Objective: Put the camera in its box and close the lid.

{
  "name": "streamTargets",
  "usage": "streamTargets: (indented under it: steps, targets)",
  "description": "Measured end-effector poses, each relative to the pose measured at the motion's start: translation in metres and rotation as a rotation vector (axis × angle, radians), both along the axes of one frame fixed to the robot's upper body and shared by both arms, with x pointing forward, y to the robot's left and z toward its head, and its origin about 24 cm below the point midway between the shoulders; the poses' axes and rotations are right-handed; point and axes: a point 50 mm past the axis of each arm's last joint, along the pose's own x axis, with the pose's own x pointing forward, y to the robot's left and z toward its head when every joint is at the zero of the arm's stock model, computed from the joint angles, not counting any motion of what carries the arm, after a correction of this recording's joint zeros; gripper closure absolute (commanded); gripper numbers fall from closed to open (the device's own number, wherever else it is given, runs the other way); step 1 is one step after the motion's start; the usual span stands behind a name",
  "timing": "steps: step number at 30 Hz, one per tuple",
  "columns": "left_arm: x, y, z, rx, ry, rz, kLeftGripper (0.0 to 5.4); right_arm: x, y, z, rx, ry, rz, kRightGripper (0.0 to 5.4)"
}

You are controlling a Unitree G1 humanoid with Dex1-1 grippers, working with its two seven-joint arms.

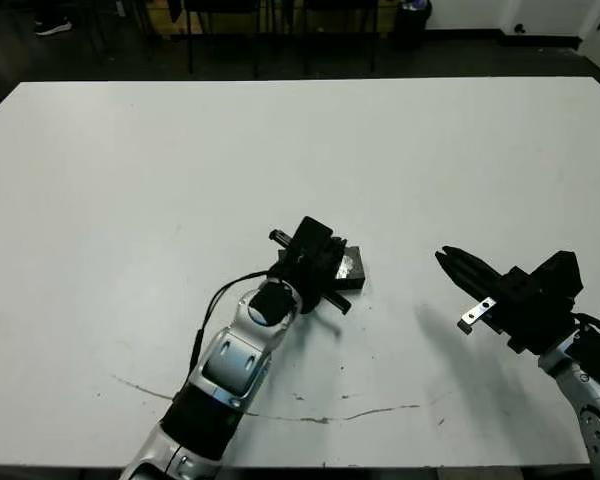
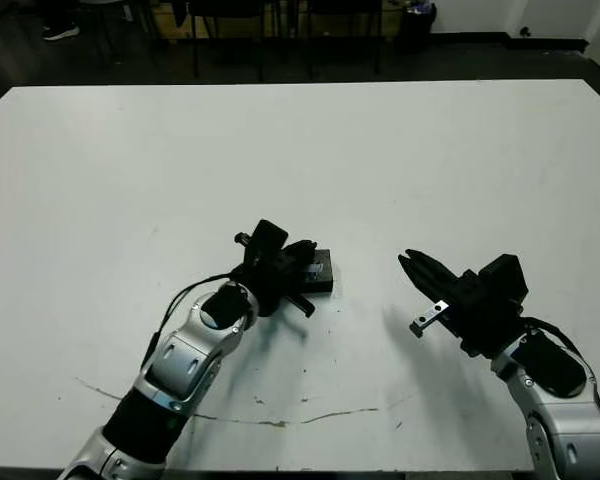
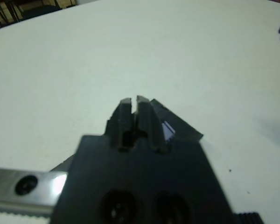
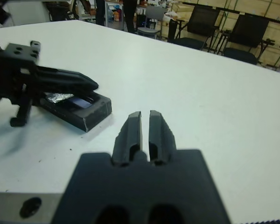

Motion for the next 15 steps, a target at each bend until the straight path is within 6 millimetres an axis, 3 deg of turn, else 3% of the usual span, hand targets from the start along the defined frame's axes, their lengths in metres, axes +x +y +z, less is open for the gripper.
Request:
streamTargets:
  steps: [6,10,15]
  targets:
    - [-0.001,0.039,0.005,0.014,0.042,0.087,5.39,0.0,0.001,0.001,-0.004,0.002,0.001,5.4]
    - [-0.006,0.054,0.009,0.002,0.063,0.104,5.39,0.0,0.001,0.0,0.0,0.006,0.002,5.4]
    - [-0.02,0.067,0.029,-0.078,0.018,0.099,5.39,0.0,0.002,0.003,-0.001,0.002,0.005,5.4]
